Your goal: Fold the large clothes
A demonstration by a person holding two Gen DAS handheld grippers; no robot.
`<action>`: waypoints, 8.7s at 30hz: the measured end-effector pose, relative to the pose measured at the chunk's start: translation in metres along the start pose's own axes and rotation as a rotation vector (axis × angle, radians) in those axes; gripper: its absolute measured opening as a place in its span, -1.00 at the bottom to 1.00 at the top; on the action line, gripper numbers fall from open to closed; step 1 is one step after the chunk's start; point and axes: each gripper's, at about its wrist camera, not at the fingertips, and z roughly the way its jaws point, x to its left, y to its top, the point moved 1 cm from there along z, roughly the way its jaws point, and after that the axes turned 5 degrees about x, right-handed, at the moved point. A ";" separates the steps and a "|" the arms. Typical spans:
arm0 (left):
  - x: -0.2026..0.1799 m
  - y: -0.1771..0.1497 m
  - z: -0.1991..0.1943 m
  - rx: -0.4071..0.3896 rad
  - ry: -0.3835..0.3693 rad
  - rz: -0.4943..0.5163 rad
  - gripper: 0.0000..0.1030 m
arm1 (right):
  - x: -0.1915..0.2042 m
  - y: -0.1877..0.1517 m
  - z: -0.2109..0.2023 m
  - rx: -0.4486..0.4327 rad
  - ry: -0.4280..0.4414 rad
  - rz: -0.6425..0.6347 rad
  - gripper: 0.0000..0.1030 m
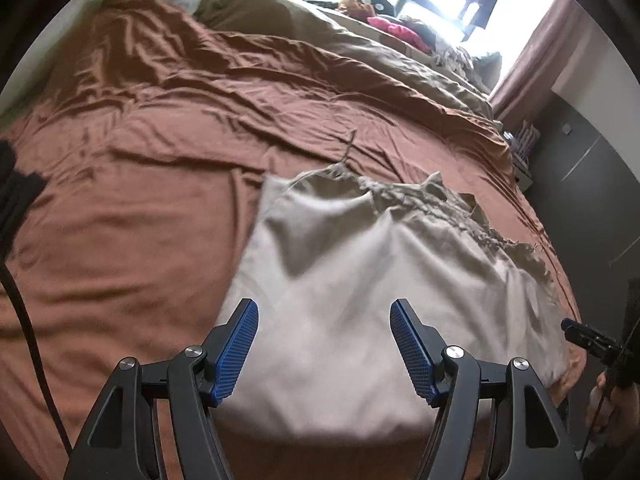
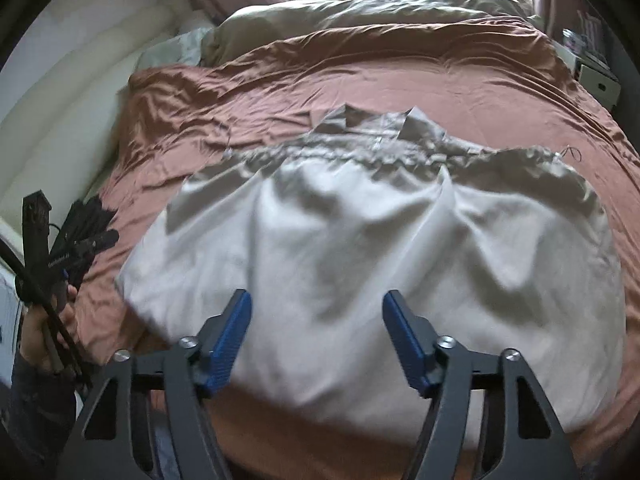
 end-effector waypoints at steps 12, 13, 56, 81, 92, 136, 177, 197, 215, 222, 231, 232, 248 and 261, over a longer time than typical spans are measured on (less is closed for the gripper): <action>0.061 -0.048 0.013 0.027 -0.062 -0.189 0.36 | 0.025 -0.038 0.034 0.156 -0.010 -0.006 -0.37; 0.061 -0.047 0.014 0.021 -0.078 -0.193 0.36 | 0.024 -0.037 0.036 0.159 -0.019 -0.003 -0.37; 0.083 -0.080 0.019 0.092 -0.203 -0.343 0.24 | -0.013 0.101 0.185 0.122 -0.246 0.045 -0.83; 0.068 -0.068 0.036 0.144 -0.167 -0.434 0.45 | -0.041 0.130 0.204 0.091 -0.202 0.085 -0.90; 0.062 -0.085 0.029 0.163 -0.183 -0.530 0.45 | -0.056 0.149 0.215 0.073 -0.152 0.120 -0.90; 0.045 -0.055 0.023 -0.096 -0.232 -0.521 -0.75 | -0.058 0.147 0.179 0.044 -0.143 0.112 -0.93; -0.284 0.046 -0.045 -0.117 -0.564 0.076 -0.81 | -0.094 -0.044 0.067 0.109 0.325 0.167 -0.82; -0.441 -0.067 0.142 0.312 -0.525 0.261 -0.81 | -0.293 -0.184 -0.081 -0.230 0.241 0.597 0.72; -0.503 -0.104 0.179 0.466 -0.549 0.414 0.19 | -0.306 -0.218 -0.114 -0.307 0.234 0.723 0.72; -0.465 -0.075 0.163 0.403 -0.525 0.351 0.43 | -0.303 -0.205 -0.099 -0.306 0.297 0.704 0.72; -0.366 -0.024 0.119 0.273 -0.349 0.305 0.44 | -0.286 -0.164 -0.051 -0.186 0.265 0.619 0.44; -0.350 -0.020 0.115 0.262 -0.326 0.295 0.44 | -0.288 -0.160 -0.045 -0.169 0.225 0.623 0.10; -0.268 -0.048 0.147 0.387 -0.199 0.232 0.40 | -0.268 -0.123 -0.075 -0.230 0.054 0.490 -0.77; -0.278 -0.057 0.147 0.402 -0.231 0.265 0.33 | -0.294 -0.125 -0.048 -0.193 0.086 0.559 -0.73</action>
